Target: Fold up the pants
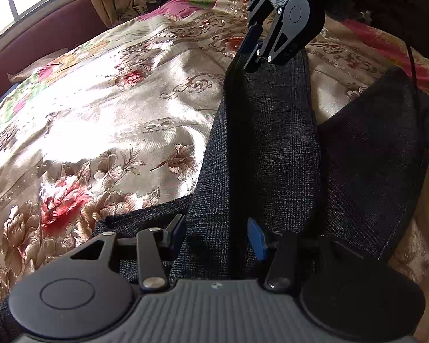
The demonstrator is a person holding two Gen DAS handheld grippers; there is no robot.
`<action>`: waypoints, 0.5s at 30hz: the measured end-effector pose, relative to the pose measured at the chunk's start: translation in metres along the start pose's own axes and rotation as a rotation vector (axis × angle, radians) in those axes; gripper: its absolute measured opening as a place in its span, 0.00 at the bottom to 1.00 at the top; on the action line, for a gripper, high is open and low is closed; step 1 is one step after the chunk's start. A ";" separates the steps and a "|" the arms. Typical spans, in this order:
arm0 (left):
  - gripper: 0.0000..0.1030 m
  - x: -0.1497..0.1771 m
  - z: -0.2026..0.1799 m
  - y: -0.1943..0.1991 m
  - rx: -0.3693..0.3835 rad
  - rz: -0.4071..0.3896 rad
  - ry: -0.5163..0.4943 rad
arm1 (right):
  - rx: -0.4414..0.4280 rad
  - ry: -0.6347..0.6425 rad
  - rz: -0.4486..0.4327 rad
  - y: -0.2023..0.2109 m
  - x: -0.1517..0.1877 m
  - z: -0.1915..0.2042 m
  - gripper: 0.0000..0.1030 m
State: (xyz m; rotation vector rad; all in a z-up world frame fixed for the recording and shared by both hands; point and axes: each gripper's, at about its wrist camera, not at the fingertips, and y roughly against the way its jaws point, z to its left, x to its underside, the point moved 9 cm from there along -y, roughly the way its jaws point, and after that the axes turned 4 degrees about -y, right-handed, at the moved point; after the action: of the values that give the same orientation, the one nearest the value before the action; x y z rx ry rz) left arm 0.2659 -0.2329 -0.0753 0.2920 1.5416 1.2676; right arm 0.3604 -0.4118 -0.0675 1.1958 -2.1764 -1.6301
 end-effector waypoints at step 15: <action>0.60 -0.008 -0.005 -0.024 0.150 -0.005 0.014 | -0.111 0.600 0.127 -0.086 -0.005 0.009 0.31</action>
State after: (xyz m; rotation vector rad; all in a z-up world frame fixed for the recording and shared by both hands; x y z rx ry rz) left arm 0.2752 -0.2511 -0.0914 0.3755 1.6513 1.1543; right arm 0.4008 -0.4084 -0.1443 1.2747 -1.7194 -1.1293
